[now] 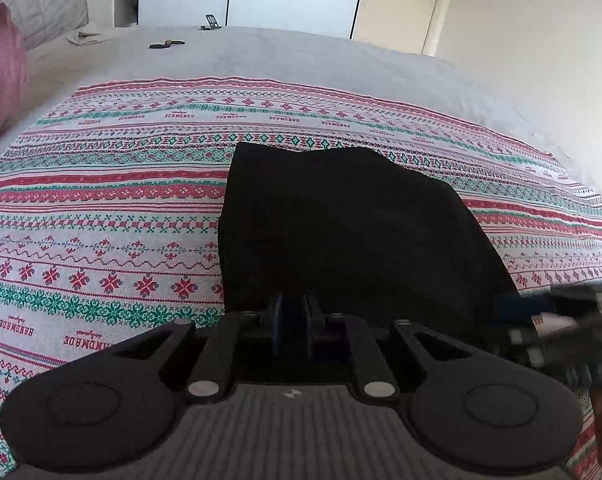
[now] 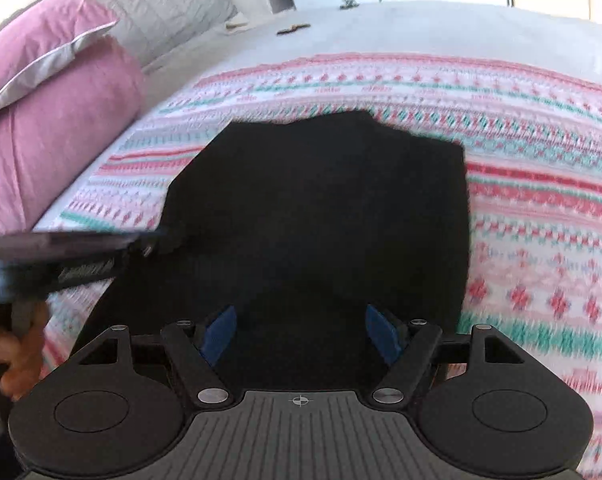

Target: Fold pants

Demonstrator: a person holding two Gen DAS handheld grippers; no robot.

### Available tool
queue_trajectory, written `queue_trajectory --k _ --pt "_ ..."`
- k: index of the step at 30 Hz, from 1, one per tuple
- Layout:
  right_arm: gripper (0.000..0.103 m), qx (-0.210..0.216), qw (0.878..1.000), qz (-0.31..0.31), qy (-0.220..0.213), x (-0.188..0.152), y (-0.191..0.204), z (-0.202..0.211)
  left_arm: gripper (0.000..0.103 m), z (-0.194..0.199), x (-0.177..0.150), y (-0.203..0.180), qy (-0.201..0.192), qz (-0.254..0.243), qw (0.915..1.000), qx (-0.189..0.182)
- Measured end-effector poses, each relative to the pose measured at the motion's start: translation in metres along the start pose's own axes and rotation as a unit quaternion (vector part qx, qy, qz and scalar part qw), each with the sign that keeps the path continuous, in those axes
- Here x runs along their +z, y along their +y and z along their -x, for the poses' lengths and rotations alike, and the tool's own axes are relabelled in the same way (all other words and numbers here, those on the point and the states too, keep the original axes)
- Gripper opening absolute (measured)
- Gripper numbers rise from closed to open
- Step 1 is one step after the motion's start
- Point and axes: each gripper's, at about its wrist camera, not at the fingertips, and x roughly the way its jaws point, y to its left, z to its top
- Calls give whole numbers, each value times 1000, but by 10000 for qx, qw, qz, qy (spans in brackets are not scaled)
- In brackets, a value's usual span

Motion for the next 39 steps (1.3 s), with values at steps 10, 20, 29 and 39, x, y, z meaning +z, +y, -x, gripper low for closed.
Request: queue_trajectory --k 10,20,29,39 --pt "72 -733 9959 -151 -512 8 -27 -16 6 -6 3 2 41 59 9999 -72" --pt "73 -929 9894 -990 -516 21 -69 13 38 2 11 36 79 828 9963 -219" --pt "73 -159 9790 -2015 -268 15 -106 22 69 -16 11 80 302 2045 9753 -779" --pt "74 134 9835 -1786 -259 6 -87 0 86 -42 9 53 383 1755 9780 -1061"
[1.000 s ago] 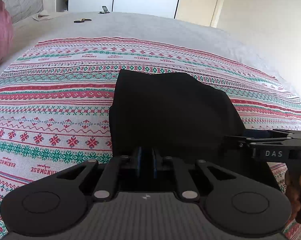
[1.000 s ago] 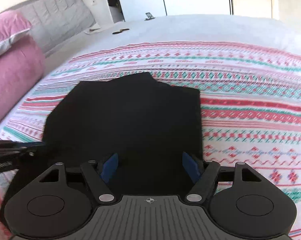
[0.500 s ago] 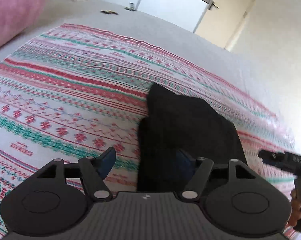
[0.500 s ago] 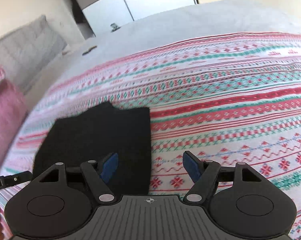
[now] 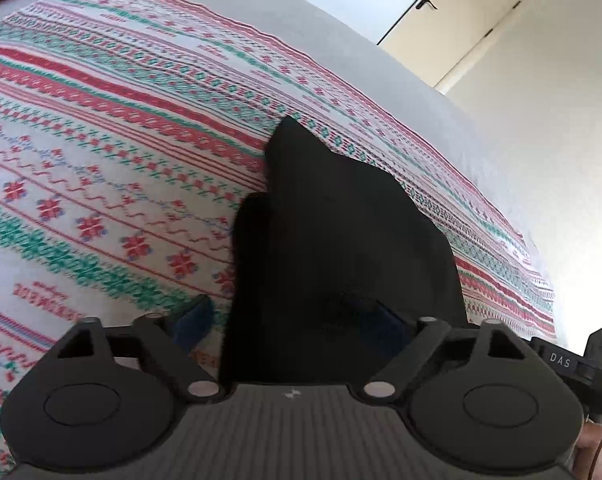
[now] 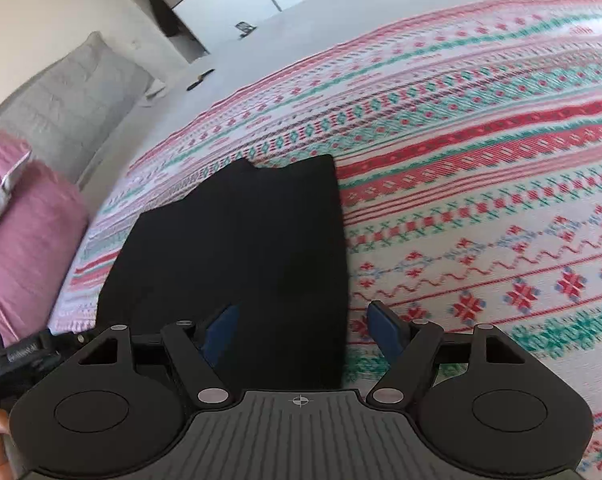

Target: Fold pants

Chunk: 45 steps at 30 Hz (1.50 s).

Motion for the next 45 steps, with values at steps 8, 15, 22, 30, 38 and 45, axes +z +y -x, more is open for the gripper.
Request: queue_trajectory --k 8,15,22,30,38,45 --pt "70 10 9996 299 -17 -6 15 -8 86 -9 -3 -17 -80 -209 9994 270" --pt "21 -114 9998 176 -75 -1 3 -5 44 -6 -6 -18 -371 -219 9987 287" --pt "7 -174 9946 822 -612 10 23 19 17 1 5 -50 -708 -406 9967 -29" --pt "7 -447 9896 526 -1261 58 -18 55 16 -40 31 -102 -967 -337 9934 -509" --pt "9 -737 9948 42 -703 65 -83 8 35 -95 19 -115 -742 -789 9938 245" --pt "29 -1270 9885 295 -771 68 -71 25 46 -66 30 -113 -925 -446 9919 747"
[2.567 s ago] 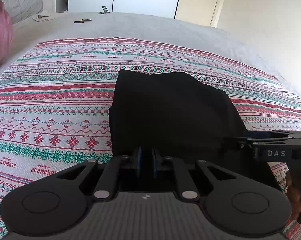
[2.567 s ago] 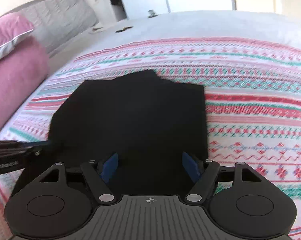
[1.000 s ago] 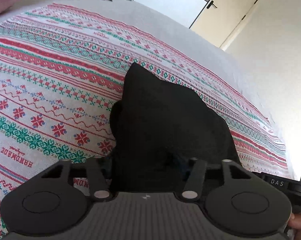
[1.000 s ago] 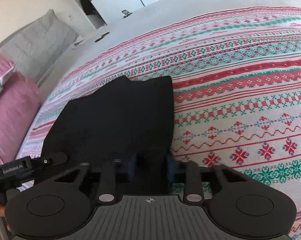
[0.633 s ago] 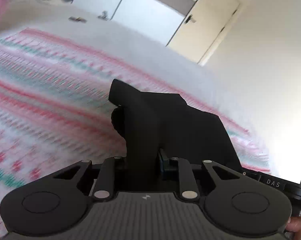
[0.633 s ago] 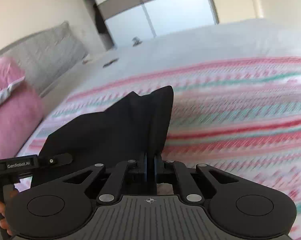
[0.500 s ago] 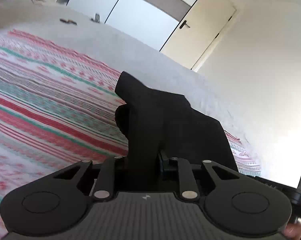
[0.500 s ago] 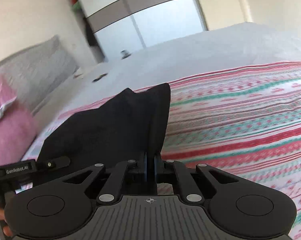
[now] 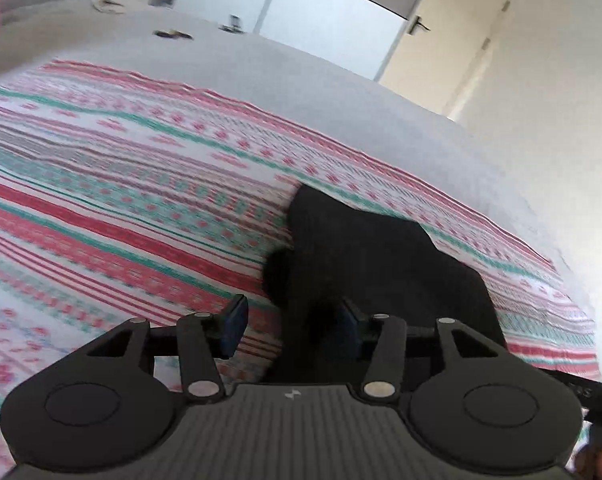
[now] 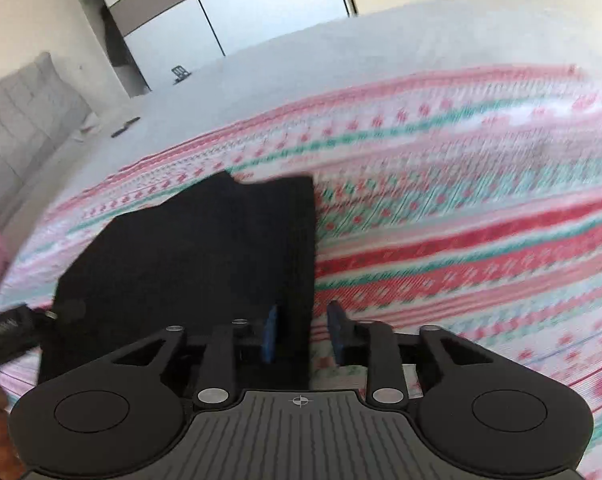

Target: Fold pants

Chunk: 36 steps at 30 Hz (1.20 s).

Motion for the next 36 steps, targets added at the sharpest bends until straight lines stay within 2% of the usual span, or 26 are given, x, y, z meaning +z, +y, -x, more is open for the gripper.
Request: queue_trajectory --k 2,5,6,7,9,11,12,14,17,21,24,26,28,29,30,31,33,35,36 --pt "29 -33 9998 95 -189 1 0 16 46 19 5 -2 -290 -85 9994 195" --pt "29 274 9987 32 -424 9 2 35 45 46 5 -16 -824 -621 9942 296" --pt "29 411 9982 7 -445 9 4 39 40 52 1 -23 -926 -848 9917 270" --pt "29 551 9976 -35 -414 8 8 40 26 53 -3 -29 -924 -1046 9900 224" --pt "29 852 9960 -238 -83 3 14 34 12 48 -17 -39 -597 -1335 9892 98" --pt "29 883 9950 -313 343 -5 18 20 12 31 -31 -42 -135 -1409 9899 83" --pt "28 741 9956 -226 529 -10 22 12 12 22 -38 -42 88 -1463 9891 156" --pt "25 442 9963 43 741 -19 24 -1 13 11 -45 -41 228 -1621 9862 242" --pt "23 341 9971 5 685 -19 21 1 13 17 -37 -36 225 -1424 9895 82" --pt "28 -187 9987 406 235 -17 29 29 14 37 -31 -30 106 -1207 9926 53" --pt "30 65 9994 332 17 -17 30 51 21 56 -30 -27 46 -1165 9932 48" --pt "43 204 9988 409 -163 -22 35 70 25 66 -32 -26 24 -1188 9928 131" --pt "71 246 9968 652 -380 -30 46 93 26 81 -36 -27 15 -1210 9922 304" --pt "74 278 9954 773 -485 -32 56 104 27 92 -39 -27 -13 -1235 9917 355" --pt "76 334 9938 897 -573 -36 63 115 34 101 -41 -28 -50 -1258 9914 369" --pt "79 406 9920 1006 -646 -41 70 127 45 108 -44 -27 -103 -1263 9913 367" --pt "90 536 9882 1171 -835 -48 81 149 55 133 -54 -28 -230 -1253 9915 265" --pt "95 565 9834 1304 -1126 -55 89 171 62 154 -62 -31 -367 -1392 9895 121" --pt "98 603 9802 1388 -1280 -59 92 184 73 164 -65 -33 -464 -1471 9879 156"
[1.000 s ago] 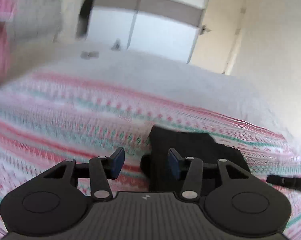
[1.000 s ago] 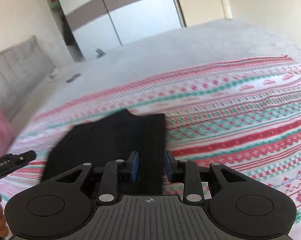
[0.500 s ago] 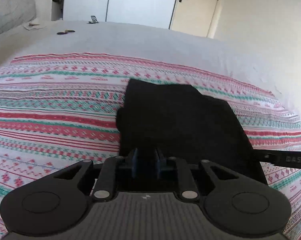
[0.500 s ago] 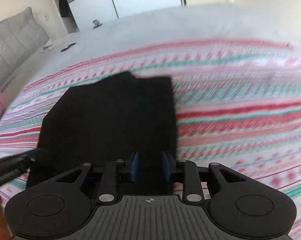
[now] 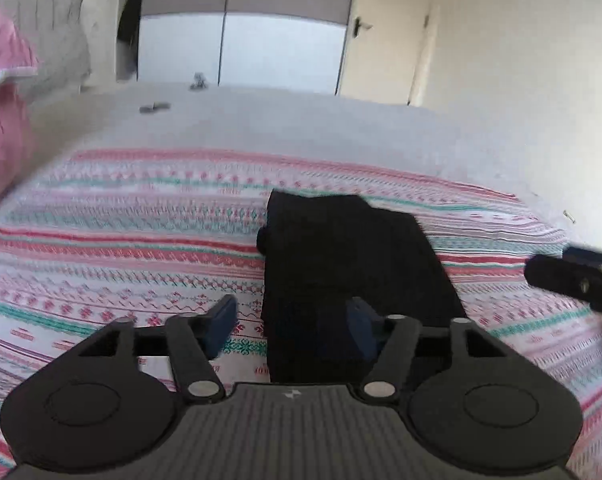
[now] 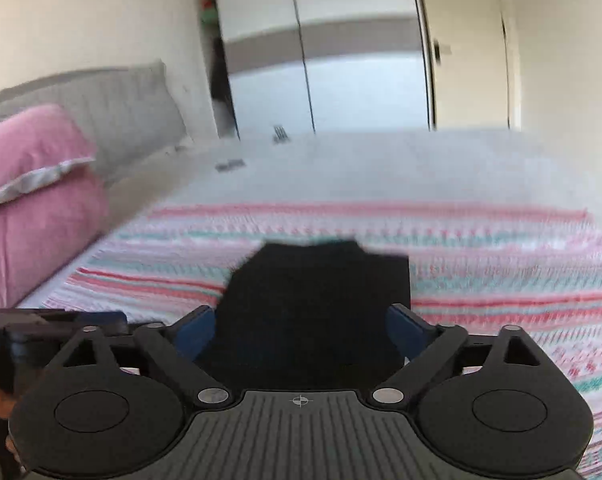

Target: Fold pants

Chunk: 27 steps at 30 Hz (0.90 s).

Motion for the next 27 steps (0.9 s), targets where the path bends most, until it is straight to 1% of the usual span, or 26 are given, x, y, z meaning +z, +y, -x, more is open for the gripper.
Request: queue_trajectory --k 1,2,3,5,7,8,11,13,14,16,19,21,23,24,26,27 --pt "102 31 9999 59 -98 0 3 9 86 12 -3 -3 -132 -82 9998 120" --pt "103 64 9997 115 -202 -1 7 19 92 21 -6 -6 -262 -145 9992 266" --pt "103 105 9993 191 -305 -2 9 29 100 30 -9 -8 -400 -205 9982 392" --pt "103 91 9984 402 -396 -6 16 42 99 42 -16 -15 -511 -391 9963 567" --pt "103 -24 9964 676 -507 -9 25 49 99 44 -18 -19 -476 -582 9951 649" --pt "103 -106 9952 782 -582 -11 29 51 99 42 -19 -20 -453 -600 9943 752" --pt "103 -484 9922 895 -720 -17 43 51 99 39 -19 -19 -292 -408 9930 1066" --pt "103 -770 9892 893 -875 -24 53 59 99 45 -22 -17 -263 -278 9937 1051" --pt "103 -841 9887 899 -856 -27 56 61 99 49 -25 -17 -300 -255 9938 1044" --pt "103 -709 9908 894 -722 -35 60 65 99 56 -35 -17 -350 -267 9932 1076" --pt "103 -570 9950 691 -431 -50 57 65 99 56 -48 -14 -204 -206 9936 1096" --pt "103 -624 9963 540 -256 -58 54 60 99 53 -54 -12 -155 -142 9934 1129" --pt "103 -691 9966 442 -62 -63 53 55 99 47 -59 -12 -153 -203 9933 1125" --pt "103 -735 9966 372 90 -63 51 47 99 44 -60 -12 -149 -232 9930 1145" --pt "103 -778 9963 251 271 -67 47 36 99 31 -60 -10 -21 -246 9930 1156" --pt "103 -805 9959 193 367 -68 45 29 99 28 -60 -9 -34 -210 9932 1142"
